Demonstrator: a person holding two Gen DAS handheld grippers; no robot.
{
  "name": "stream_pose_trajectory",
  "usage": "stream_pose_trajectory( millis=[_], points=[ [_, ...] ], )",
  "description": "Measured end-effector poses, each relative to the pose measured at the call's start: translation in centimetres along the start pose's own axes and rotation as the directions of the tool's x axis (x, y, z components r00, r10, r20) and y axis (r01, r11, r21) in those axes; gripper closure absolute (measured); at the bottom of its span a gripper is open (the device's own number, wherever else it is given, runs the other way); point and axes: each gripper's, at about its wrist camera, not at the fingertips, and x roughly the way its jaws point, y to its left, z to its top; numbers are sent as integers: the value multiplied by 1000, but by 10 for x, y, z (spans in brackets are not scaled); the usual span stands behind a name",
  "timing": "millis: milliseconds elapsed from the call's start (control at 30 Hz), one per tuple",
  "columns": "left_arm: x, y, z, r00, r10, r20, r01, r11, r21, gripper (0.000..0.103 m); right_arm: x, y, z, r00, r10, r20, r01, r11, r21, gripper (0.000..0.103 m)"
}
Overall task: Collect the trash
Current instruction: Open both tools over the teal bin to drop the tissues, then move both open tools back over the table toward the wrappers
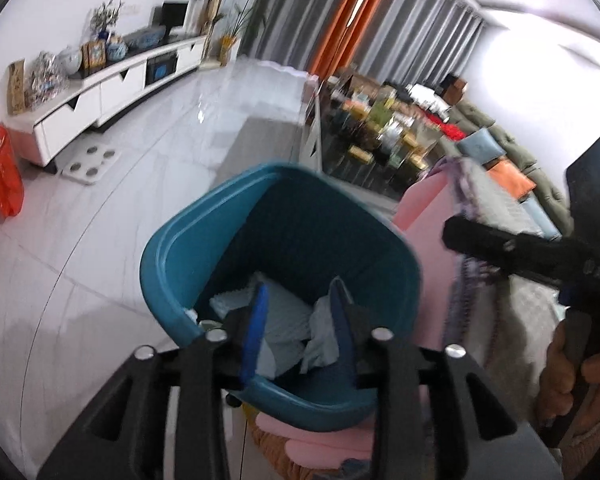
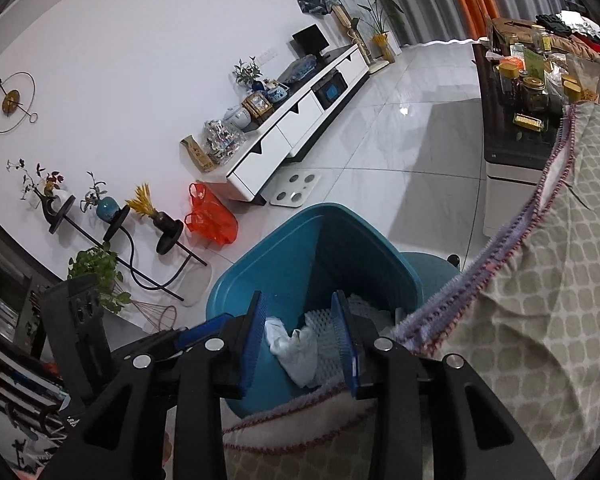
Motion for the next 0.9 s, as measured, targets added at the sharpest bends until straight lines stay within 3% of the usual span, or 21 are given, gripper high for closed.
stream_pose_trajectory(
  millis=[233, 433, 500, 700, 900],
  points=[
    [-41, -46, -6, 988, -87, 130, 70, 989, 134, 44, -56, 9, -21, 996, -9, 90, 16, 997, -78, 60],
    [-61, -106, -21, 964, -218, 153, 170, 945, 281, 29, -130, -3, -53, 977, -83, 198, 104, 990, -99, 54],
    [-62, -131, -30, 952, -276, 132, 222, 920, 323, 24, -153, -11, -65, 966, -121, 231, 144, 986, -88, 53],
    [-51, -202, -57, 917, -398, 30, 348, 834, 429, 24, -226, -46, -111, 917, -256, 306, 263, 965, 22, 50],
    [-30, -265, -84, 881, -463, -98, 449, 752, 482, 24, -288, -81, -153, 853, -396, 338, 367, 918, 150, 50]
  ],
)
